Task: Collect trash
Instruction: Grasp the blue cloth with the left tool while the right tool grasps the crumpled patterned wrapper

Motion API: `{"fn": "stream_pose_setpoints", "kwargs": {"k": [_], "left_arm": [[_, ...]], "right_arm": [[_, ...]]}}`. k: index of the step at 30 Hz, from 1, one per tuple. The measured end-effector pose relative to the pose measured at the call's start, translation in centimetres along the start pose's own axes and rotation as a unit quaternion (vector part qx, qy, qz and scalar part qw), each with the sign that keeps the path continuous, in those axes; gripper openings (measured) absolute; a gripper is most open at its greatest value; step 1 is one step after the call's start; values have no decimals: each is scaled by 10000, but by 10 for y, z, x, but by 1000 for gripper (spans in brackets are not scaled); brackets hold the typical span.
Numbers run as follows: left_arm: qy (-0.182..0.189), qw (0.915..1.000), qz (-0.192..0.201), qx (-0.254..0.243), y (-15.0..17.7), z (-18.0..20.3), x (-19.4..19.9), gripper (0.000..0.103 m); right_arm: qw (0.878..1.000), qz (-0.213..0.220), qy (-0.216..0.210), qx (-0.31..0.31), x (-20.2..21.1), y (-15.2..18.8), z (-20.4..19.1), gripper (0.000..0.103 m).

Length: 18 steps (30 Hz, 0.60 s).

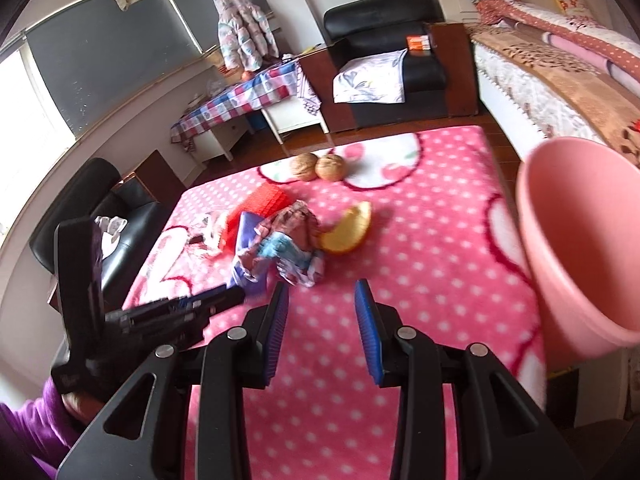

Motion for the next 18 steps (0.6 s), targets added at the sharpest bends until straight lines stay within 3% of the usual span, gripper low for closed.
{"fn": "stream_pose_setpoints", "kwargs": {"k": [11,18], "left_arm": [[215,9993,97,273,17,-23,26,16],[352,9986,128,366,25,-32,37,16]], "right_arm": [[9986,-180,166,470,-51,-28,-44,35],[9953,-352,590,686,-81,-24,-45,35]]}}
Point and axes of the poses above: each gripper's, at about its wrist camera, not at the fingertips, and x roughly against the way its jaws point, z to its right, y to its underside, the point moved 7 cm from there along -x, roughly the way its jaws point, and after that the axes turned 7 degrees about -z, right-handed, at the moved point
